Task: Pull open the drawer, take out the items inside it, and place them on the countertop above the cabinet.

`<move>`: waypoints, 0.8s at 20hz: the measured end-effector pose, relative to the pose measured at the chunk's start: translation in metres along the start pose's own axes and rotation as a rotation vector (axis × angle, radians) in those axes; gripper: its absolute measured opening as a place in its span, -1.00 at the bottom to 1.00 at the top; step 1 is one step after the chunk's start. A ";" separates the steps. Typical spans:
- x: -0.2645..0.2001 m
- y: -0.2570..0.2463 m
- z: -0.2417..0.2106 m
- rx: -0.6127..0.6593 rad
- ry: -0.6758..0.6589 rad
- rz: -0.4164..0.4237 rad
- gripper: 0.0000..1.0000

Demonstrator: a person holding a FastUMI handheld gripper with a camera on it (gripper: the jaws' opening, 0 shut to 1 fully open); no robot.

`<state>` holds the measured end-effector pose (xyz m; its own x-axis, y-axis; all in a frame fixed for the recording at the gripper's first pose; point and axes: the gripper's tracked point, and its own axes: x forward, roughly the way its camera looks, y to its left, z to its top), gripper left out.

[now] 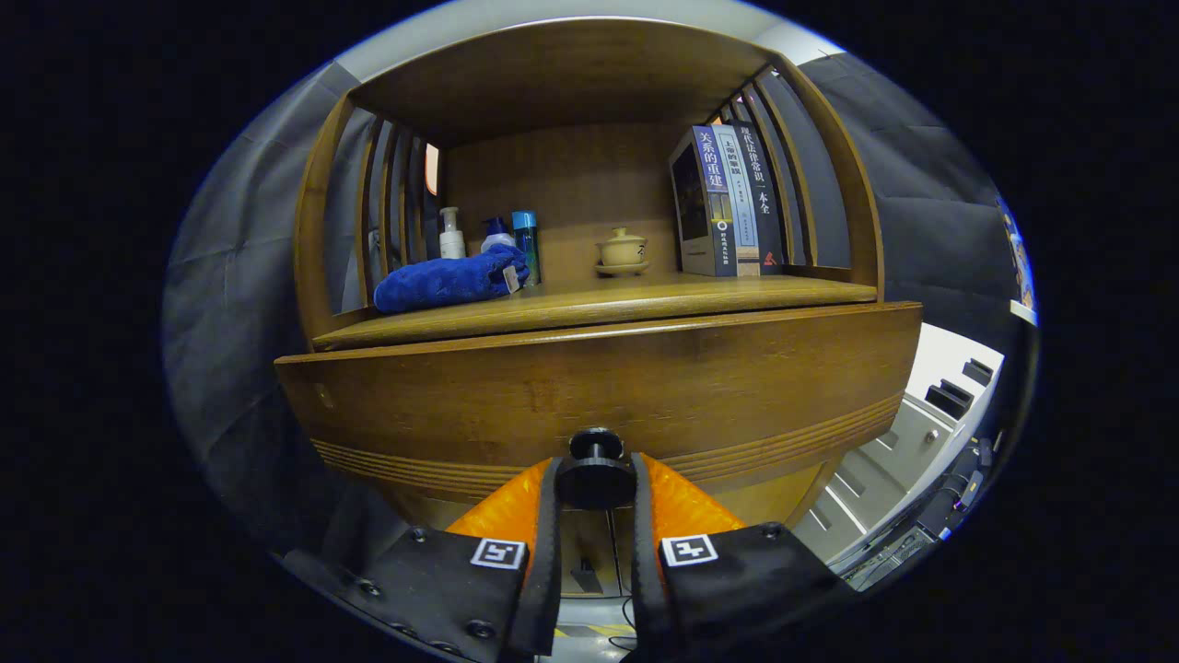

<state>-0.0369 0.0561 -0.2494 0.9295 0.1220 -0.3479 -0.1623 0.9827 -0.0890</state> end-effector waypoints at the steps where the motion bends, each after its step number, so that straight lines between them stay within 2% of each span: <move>1: -0.005 0.000 -0.001 0.005 -0.004 -0.002 -0.19; 16: -0.051 0.002 -0.013 -0.012 0.010 -0.001 -0.19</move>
<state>-0.0888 0.0501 -0.2435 0.9265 0.1194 -0.3570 -0.1651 0.9812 -0.1004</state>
